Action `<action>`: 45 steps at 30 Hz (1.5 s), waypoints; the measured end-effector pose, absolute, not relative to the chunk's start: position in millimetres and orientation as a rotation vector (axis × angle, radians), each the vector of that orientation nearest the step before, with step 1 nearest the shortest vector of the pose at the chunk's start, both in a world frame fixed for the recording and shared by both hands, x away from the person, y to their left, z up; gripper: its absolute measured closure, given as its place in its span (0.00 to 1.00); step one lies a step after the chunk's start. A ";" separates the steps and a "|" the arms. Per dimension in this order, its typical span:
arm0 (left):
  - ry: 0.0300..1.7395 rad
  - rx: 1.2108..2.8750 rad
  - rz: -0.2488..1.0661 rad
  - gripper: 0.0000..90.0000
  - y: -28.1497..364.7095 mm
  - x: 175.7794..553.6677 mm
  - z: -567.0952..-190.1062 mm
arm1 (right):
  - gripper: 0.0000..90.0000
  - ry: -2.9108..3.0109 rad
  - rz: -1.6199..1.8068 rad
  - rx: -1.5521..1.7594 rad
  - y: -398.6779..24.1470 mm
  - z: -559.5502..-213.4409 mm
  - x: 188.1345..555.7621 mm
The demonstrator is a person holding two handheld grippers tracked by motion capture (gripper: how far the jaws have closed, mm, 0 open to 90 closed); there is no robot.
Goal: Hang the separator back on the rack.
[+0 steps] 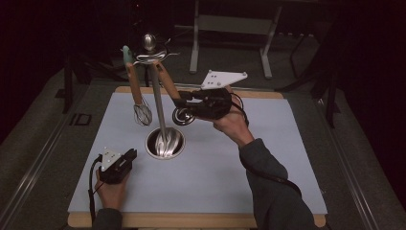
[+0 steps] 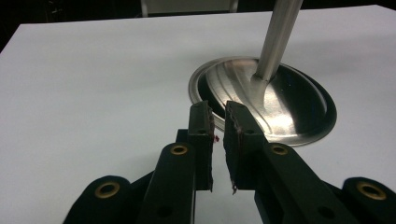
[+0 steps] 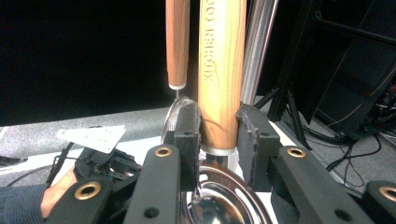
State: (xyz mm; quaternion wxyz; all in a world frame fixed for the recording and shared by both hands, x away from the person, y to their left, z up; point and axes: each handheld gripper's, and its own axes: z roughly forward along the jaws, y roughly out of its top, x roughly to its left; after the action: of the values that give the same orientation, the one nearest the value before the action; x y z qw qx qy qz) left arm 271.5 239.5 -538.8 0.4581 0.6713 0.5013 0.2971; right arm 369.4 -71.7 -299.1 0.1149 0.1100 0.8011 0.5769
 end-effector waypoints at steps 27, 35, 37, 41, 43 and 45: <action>1.234 1.652 0.733 0.90 239.7 271.2 -538.7 | 0.78 2.368 1.661 0.359 -54.7 -306.2 368.7; 1.234 1.651 0.733 0.90 239.6 271.2 -538.7 | 0.74 2.380 1.646 0.375 -53.8 -307.7 369.6; 1.235 1.650 0.732 0.90 239.5 271.2 -538.7 | 0.74 2.382 1.650 0.372 -54.6 -307.9 370.0; 1.235 1.650 0.733 0.90 239.5 271.1 -538.7 | 0.73 2.386 1.649 0.369 -55.6 -307.3 369.5; 1.235 1.650 0.733 0.90 239.5 271.1 -538.7 | 0.73 2.388 1.651 0.371 -56.6 -306.7 369.0; 1.234 1.652 0.735 0.90 239.6 271.1 -538.7 | 0.73 2.386 1.652 0.368 -57.8 -306.4 369.4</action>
State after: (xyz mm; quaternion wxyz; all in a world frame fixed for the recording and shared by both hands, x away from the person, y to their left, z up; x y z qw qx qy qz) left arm 271.1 239.6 -538.7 0.4585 0.6707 0.5009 0.2984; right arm 369.4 -57.8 -306.4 0.1081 0.1251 0.8108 0.5614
